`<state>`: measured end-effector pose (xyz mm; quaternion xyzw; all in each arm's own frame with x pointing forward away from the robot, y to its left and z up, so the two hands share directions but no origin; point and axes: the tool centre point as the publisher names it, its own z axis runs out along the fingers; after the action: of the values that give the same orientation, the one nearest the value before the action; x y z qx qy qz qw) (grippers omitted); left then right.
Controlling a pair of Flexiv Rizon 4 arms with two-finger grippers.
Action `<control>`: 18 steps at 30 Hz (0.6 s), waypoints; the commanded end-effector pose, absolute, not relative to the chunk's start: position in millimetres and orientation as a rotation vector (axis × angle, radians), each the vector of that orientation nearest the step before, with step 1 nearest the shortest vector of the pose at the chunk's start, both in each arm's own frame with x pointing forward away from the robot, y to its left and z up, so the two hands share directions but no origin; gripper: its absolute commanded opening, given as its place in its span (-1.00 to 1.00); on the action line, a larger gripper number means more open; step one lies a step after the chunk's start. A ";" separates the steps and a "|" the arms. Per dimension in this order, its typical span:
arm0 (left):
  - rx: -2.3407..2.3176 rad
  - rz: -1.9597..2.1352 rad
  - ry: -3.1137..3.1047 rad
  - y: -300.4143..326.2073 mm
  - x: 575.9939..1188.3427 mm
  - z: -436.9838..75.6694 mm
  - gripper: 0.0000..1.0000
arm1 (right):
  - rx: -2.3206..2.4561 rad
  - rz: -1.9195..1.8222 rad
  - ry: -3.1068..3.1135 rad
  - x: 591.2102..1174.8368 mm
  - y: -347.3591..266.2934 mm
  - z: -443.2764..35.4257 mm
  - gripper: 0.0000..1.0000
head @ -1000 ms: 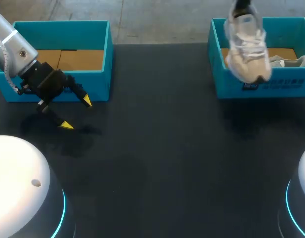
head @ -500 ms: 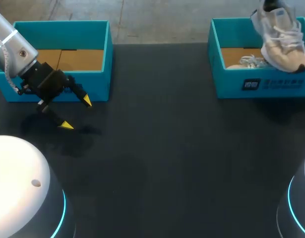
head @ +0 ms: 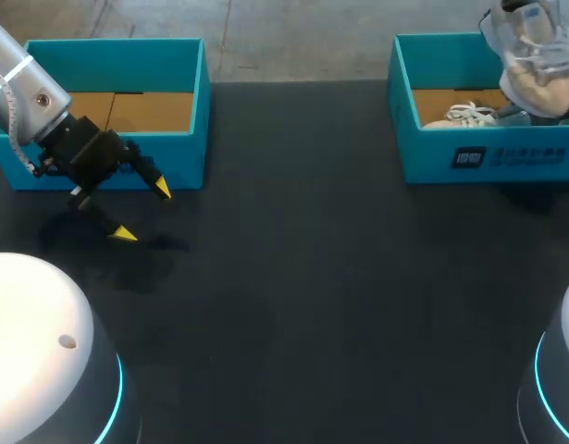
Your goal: Take the shoe out of the shoebox, open the shoe tongue, remove and reinsert the insole, then place the shoe into the shoebox
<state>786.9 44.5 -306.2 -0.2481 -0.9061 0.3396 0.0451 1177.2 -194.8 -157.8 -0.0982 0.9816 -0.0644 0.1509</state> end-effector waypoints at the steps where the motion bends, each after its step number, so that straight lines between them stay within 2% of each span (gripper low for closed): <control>1: -0.760 1.031 -2.768 44.8 786.8 -305.7 1.00 | -0.284 -0.188 2.827 1178.7 -195.4 -154.7 -1.00; 12: -0.760 1.031 -2.768 44.8 786.8 -305.7 1.00 | -0.284 -0.188 2.827 1178.7 -195.4 -154.7 -1.00; 18: -0.760 1.031 -2.768 44.8 786.8 -305.7 1.00 | -0.003 -0.163 2.905 1187.0 -210.9 -162.0 -1.00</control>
<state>786.9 44.5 -306.2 -0.2481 -0.9061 0.3396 0.0451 1173.8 -206.5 -164.1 -0.0285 0.9885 -0.0560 0.1373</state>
